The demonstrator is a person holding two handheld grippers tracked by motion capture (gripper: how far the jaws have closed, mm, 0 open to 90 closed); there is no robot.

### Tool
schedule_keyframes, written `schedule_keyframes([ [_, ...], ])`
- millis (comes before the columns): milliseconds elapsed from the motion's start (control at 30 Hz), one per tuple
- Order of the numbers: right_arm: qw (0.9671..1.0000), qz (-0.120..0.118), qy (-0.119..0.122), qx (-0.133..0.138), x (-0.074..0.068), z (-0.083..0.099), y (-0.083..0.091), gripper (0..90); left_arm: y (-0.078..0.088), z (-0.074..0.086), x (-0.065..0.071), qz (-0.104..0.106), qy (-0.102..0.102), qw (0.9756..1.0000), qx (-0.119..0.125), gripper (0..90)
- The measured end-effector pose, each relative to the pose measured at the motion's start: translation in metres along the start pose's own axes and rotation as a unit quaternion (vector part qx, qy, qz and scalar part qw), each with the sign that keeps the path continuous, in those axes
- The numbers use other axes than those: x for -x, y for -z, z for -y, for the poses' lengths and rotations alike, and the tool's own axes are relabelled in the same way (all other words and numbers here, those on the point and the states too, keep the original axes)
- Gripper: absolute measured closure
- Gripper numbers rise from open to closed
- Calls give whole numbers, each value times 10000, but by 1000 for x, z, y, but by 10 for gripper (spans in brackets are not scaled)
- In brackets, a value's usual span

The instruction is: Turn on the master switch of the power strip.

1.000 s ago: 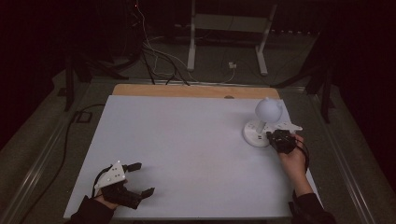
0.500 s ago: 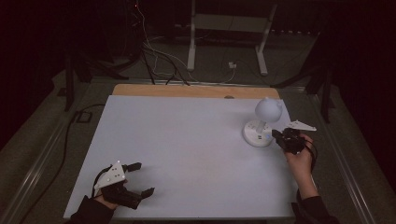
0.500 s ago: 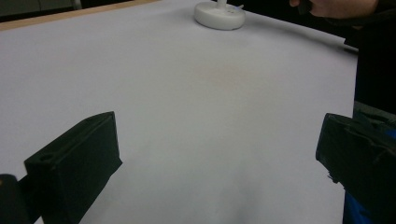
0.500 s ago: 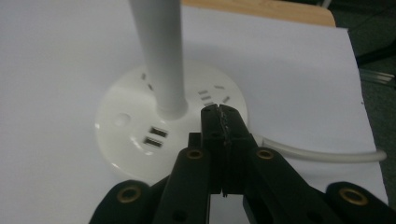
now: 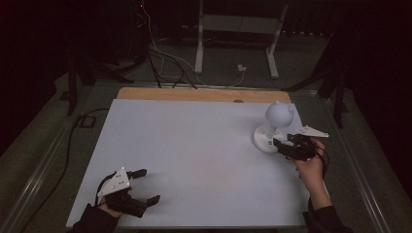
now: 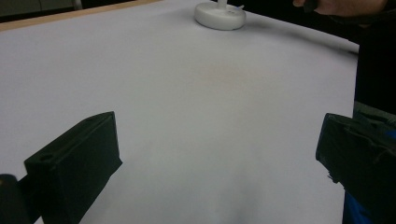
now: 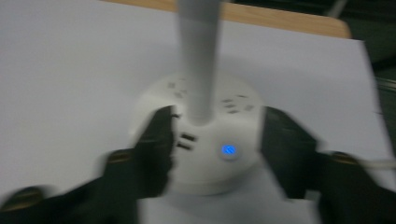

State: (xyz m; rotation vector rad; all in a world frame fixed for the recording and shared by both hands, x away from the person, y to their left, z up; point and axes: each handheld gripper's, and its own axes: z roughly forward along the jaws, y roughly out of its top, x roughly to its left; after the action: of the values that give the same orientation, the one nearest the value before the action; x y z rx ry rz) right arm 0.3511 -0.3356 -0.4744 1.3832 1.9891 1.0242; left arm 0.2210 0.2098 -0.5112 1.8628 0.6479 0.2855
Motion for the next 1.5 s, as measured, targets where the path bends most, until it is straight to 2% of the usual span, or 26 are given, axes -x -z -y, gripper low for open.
schedule_keyframes([
  [33,10000,0,0,0,0,0,0,252,0,0,0,0,-1,10000,1,2],
  [100,9999,-102,22,-10,-4,1,1,123,0,0,0,1,2,10000,2,2],
  [133,9999,-155,36,-37,-5,1,1,109,0,0,0,0,3,10000,3,2],
  [167,9997,-199,150,-71,-10,2,1,47,0,0,0,6,7,10000,10,3],
  [200,9997,-199,150,-71,-10,2,1,47,0,0,0,6,6,10000,9,3],
  [267,9992,-371,112,-120,-14,2,1,0,1,0,0,7,4,10000,10,2],
  [300,9986,-520,37,-105,-17,2,3,0,1,0,0,7,3,10000,15,3],
  [400,9983,-567,61,-94,-20,3,5,0,1,0,0,5,7,10000,20,2],
  [567,9972,-701,111,-233,-31,7,10,0,1,0,0,12,1,10000,15,2],
  [700,9970,-737,125,-207,-36,10,13,0,1,0,0,9,12,10000,31,2],
  [933,9946,-1016,142,-132,-53,19,24,0,1,0,0,18,4,10000,34,2],
  [1067,9916,-1275,198,-31,-61,27,30,0,1,0,0,26,0,10000,38,2],
  [1133,9893,-1429,210,-186,-63,30,31,0,1,0,0,23,0,10000,36,2],
  [1333,9843,-1678,354,-408,-69,43,30,0,2,0,0,21,8,10000,42,2],
  [1500,9807,-1849,555,-301,-73,54,33,0,2,0,0,24,-2,10000,37,2],
])
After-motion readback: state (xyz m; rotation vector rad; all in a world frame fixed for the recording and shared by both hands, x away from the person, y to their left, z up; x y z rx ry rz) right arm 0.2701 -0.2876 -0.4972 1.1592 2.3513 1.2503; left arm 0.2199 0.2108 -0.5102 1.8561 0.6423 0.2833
